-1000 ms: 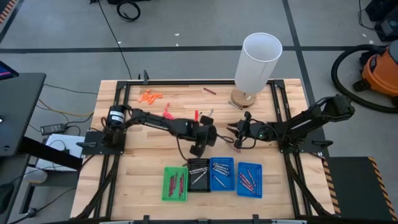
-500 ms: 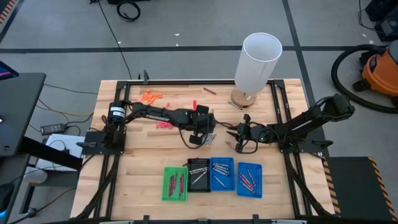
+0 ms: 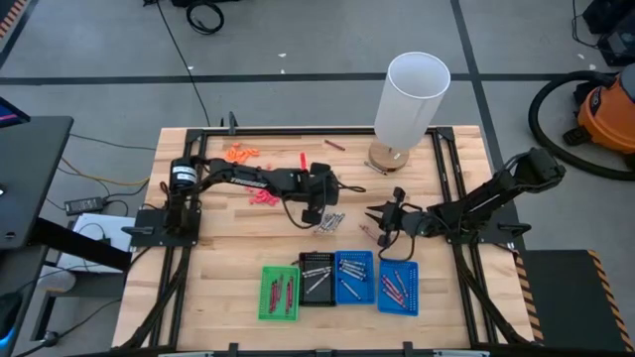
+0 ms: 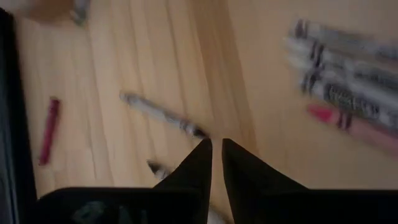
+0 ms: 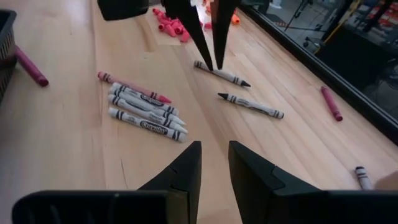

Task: Sort crayons
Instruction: Put the black crayon into the left blue bin

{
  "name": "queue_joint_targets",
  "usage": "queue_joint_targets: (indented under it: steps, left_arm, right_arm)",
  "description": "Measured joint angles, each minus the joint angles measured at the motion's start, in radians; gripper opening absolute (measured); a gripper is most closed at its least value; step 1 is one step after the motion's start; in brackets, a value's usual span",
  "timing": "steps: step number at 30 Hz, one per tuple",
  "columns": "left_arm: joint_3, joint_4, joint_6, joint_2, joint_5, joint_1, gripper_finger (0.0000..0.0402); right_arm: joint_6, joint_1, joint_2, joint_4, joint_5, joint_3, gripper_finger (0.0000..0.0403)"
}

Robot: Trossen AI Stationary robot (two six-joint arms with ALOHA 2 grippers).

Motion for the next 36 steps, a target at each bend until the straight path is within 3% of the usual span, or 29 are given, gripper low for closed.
queue_joint_targets:
  steps: [6, 15, 21, 29, 36]
  left_arm:
    - [-0.055, 0.026, -0.039, -0.033, 0.000, 0.031, 0.0045]
    - [-0.056, 0.023, -0.218, -0.038, 0.069, 0.093, 0.0052]
    - [-0.056, 0.006, -0.321, -0.038, 0.068, 0.117, 0.0095]
    - [-0.056, -0.019, -0.349, -0.038, 0.054, 0.140, 0.0166]
    - [-0.056, -0.038, -0.349, -0.038, 0.053, 0.153, 0.0183]
  right_arm:
    - [-0.010, 0.011, -0.001, 0.015, 0.015, 0.000, 0.0089]
    - [-0.011, 0.011, -0.001, 0.017, 0.014, 0.000, 0.0089]
    - [-0.011, 0.011, -0.001, 0.017, 0.014, 0.000, 0.0089]
    - [-0.011, 0.011, -0.001, 0.017, 0.014, 0.000, 0.0089]
    - [-0.011, 0.011, -0.001, 0.017, 0.013, 0.000, 0.0089]
